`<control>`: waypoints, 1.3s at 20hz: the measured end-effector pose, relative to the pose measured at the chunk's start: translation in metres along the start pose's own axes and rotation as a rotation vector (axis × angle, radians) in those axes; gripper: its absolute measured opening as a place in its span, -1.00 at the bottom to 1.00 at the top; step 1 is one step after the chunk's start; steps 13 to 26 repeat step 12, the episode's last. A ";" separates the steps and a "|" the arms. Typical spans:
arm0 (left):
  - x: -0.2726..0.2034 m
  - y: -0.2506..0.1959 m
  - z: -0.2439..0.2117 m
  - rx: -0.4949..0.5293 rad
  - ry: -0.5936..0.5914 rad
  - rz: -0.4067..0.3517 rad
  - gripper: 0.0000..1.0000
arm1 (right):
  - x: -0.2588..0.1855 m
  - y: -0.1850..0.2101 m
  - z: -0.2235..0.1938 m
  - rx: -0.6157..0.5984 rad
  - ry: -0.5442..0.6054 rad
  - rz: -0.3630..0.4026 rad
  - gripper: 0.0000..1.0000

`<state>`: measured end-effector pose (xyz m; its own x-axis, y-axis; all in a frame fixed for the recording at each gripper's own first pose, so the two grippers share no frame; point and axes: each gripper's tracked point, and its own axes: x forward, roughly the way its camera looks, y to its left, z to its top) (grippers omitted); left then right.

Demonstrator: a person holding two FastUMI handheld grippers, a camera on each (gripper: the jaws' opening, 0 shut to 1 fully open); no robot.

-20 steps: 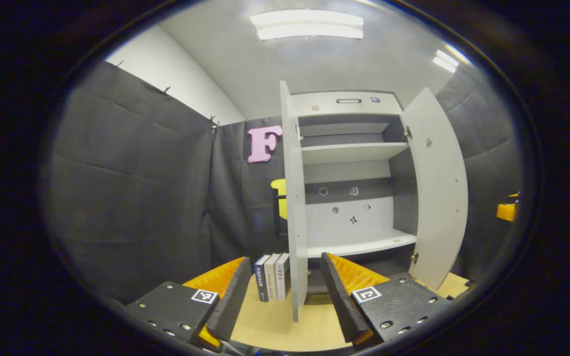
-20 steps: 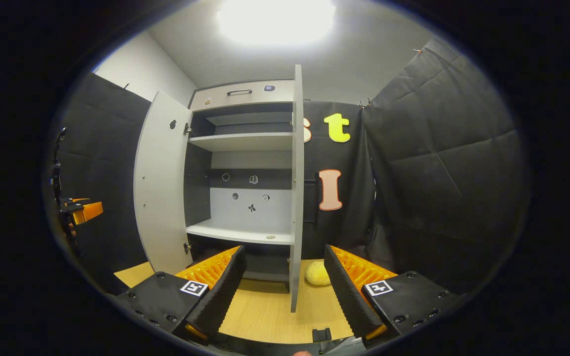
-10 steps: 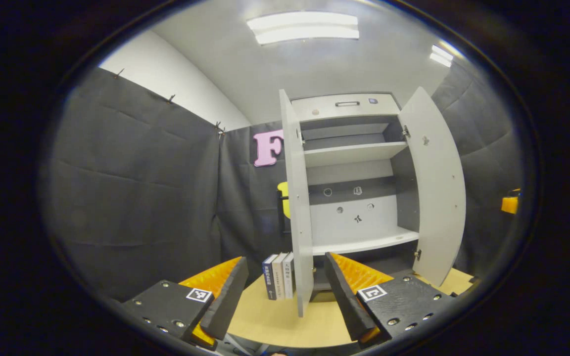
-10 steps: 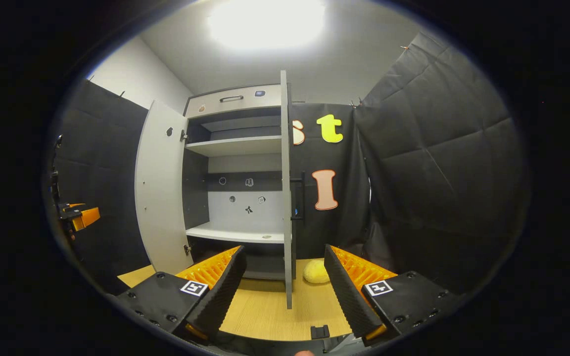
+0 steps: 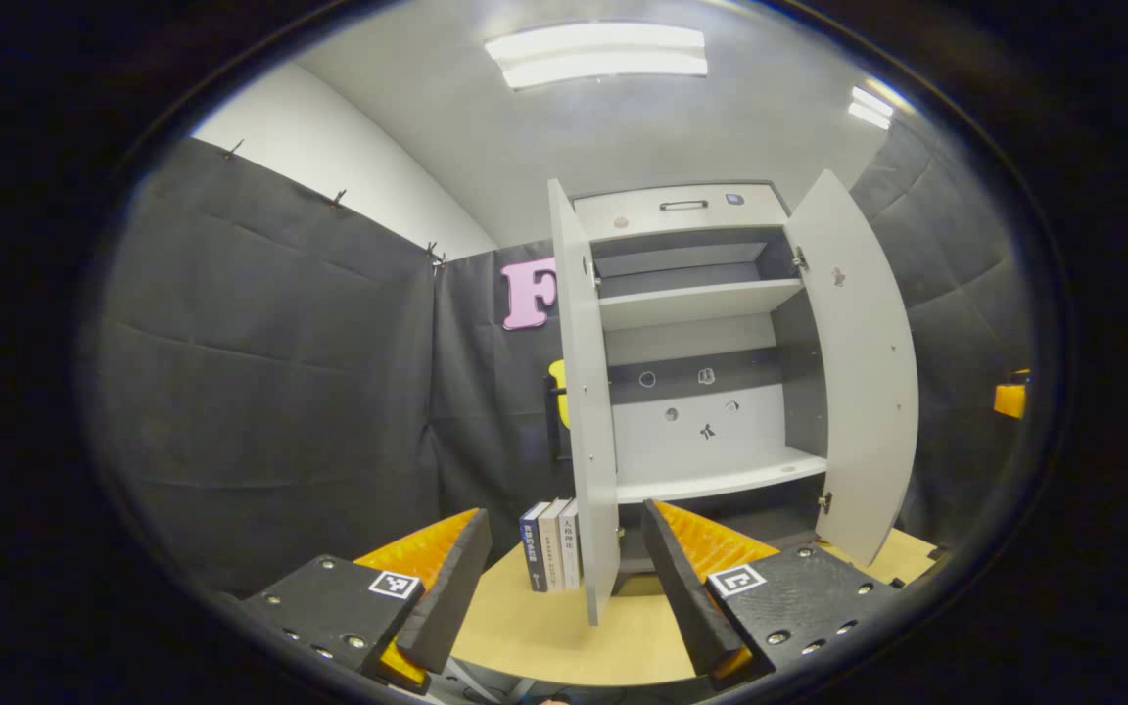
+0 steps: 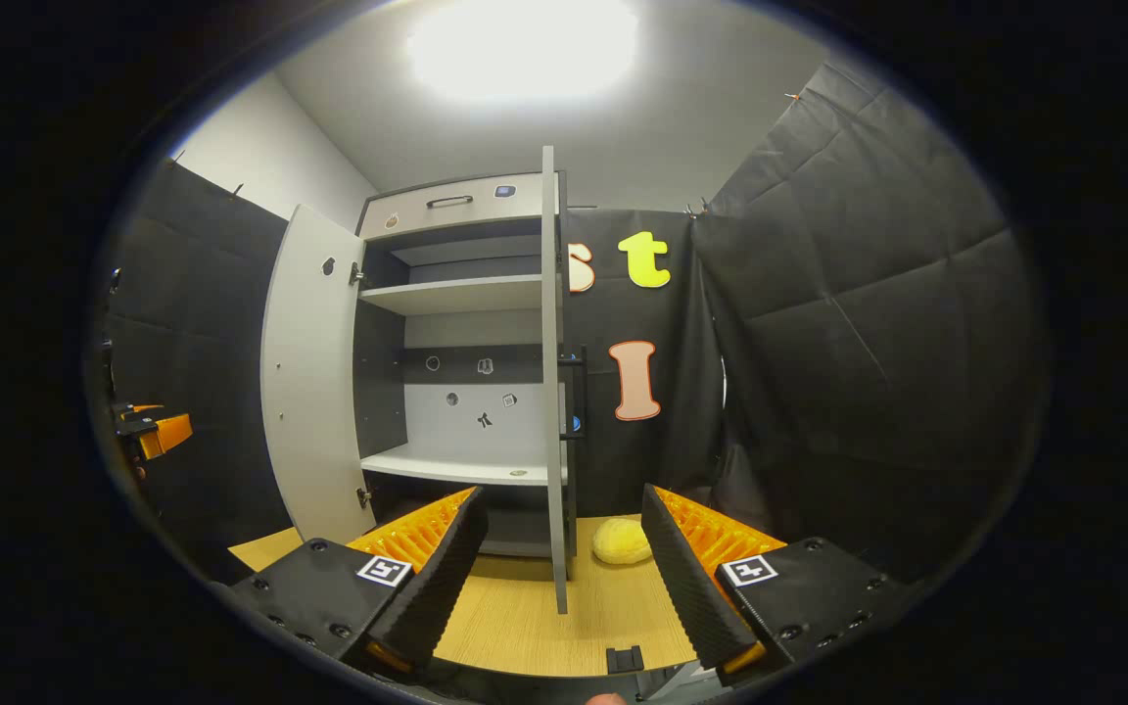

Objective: Open the right door of the double-door shoe cabinet with the right hand, and open the left door with the left hand.

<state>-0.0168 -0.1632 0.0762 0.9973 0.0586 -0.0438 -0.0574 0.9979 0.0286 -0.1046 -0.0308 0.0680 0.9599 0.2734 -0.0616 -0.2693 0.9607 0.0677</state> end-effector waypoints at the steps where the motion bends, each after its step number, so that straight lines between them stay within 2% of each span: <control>1: 0.001 0.001 0.001 -0.002 -0.003 0.000 0.82 | 0.001 0.000 0.001 0.003 -0.002 -0.002 0.98; 4: 0.002 0.002 0.002 0.000 -0.007 0.004 0.82 | 0.003 -0.003 0.001 0.004 -0.004 -0.007 0.93; 7: 0.004 0.006 0.001 0.002 -0.005 0.010 0.81 | 0.004 -0.001 0.003 0.007 -0.007 -0.005 0.98; 26: 0.008 0.009 0.001 0.004 -0.002 0.012 0.82 | 0.010 0.002 0.003 -0.006 -0.008 -0.003 0.97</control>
